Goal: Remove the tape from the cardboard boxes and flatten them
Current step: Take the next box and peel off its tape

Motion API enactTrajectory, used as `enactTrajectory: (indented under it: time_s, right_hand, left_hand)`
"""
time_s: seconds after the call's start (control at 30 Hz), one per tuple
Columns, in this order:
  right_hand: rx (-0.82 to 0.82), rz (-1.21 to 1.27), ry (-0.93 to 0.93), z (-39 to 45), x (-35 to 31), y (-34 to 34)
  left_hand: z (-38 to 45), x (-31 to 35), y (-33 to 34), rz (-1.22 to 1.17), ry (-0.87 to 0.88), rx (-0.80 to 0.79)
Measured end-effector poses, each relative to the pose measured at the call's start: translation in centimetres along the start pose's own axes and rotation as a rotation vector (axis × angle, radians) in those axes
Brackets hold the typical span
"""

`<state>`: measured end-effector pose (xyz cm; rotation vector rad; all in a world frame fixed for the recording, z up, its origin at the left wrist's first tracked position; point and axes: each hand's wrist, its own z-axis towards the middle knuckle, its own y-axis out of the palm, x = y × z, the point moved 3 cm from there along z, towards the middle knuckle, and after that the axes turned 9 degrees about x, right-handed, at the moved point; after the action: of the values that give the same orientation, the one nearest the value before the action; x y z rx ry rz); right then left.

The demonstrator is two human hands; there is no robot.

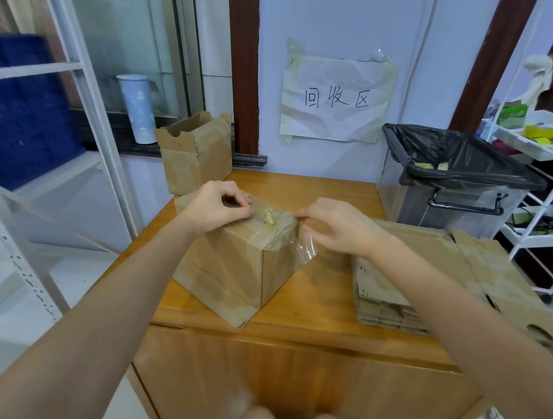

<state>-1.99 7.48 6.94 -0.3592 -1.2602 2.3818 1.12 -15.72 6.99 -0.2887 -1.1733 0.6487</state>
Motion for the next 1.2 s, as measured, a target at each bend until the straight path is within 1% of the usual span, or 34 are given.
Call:
enactTrajectory:
  time_s: [0.07, 0.1, 0.13, 0.2, 0.27, 0.43, 0.53, 0.6, 0.67, 0.73, 0.8, 0.93, 1.0, 1.03, 1.07, 1.1, 1.13, 1.2]
  right_hand:
    - [-0.063, 0.131, 0.243, -0.9, 0.9, -0.1]
    - [-0.082, 0.162, 0.314, -1.2, 1.2, -0.1]
    - [-0.104, 0.153, 0.341, -1.3, 1.3, -0.1]
    - [-0.144, 0.064, 0.307, -1.4, 1.2, 0.1]
    - [-0.146, 0.035, 0.279, -1.2, 0.9, 0.5]
    - [-0.026, 0.119, 0.251, -0.6, 0.5, 1.3]
    - [-0.004, 0.178, 0.256, -0.5, 0.9, 1.5]
    - [-0.024, 0.152, 0.262, -0.5, 1.0, 1.2]
    - [-0.077, 0.04, 0.214, -0.2, 0.7, 0.9]
    - [-0.136, -0.155, 0.09, 0.2, 0.5, 0.8]
    - [-0.186, -0.281, 0.032, 0.5, 0.8, 0.5]
    - [-0.07, -0.395, -0.05, 1.5, 1.0, -1.1]
    - [-0.119, -0.493, -0.102, 2.5, 0.8, -1.5]
    - [-0.152, -0.514, -0.087, 2.6, 0.8, -1.3]
    - [-0.153, -0.463, -0.032, 2.6, 0.7, -1.2]
    - [-0.125, -0.356, 0.058, 2.5, 0.6, -1.1]
    - [-0.074, -0.183, 0.189, 2.3, 0.5, -1.0]
    - [0.031, 0.253, 0.455, 1.7, 0.7, -0.8]
  left_hand:
    - [0.1, -0.1, 0.1, 0.01, 0.001, -0.003]
    - [0.1, -0.1, 0.0, 0.01, 0.001, -0.003]
    - [0.2, -0.1, 0.0, 0.008, 0.0, -0.001]
    - [0.2, -0.2, 0.0, 0.005, 0.004, 0.008]
    - [0.3, -0.2, 0.0, 0.005, 0.008, 0.011]
    - [0.2, -0.2, 0.2, -0.002, -0.006, 0.005]
    - [0.2, -0.2, 0.0, 0.006, -0.013, 0.005]
    - [0.3, -0.2, 0.0, 0.007, -0.008, 0.003]
    - [0.3, -0.2, 0.1, 0.005, -0.004, -0.002]
    - [0.1, 0.0, 0.1, 0.004, 0.0, -0.004]
    - [0.0, 0.0, 0.1, 0.01, 0.006, -0.008]
    - [-0.1, 0.0, 0.0, 0.022, 0.02, -0.008]
    - [0.0, -0.1, 0.0, 0.029, 0.02, 0.005]
    - [0.0, -0.1, 0.0, 0.031, 0.022, 0.005]
    - [0.0, -0.1, 0.1, 0.032, 0.027, 0.003]
    - [-0.1, -0.2, 0.2, 0.031, 0.031, 0.003]
    - [-0.1, -0.1, 0.2, 0.031, 0.035, 0.006]
    - [-0.1, -0.1, 0.2, 0.032, 0.04, 0.012]
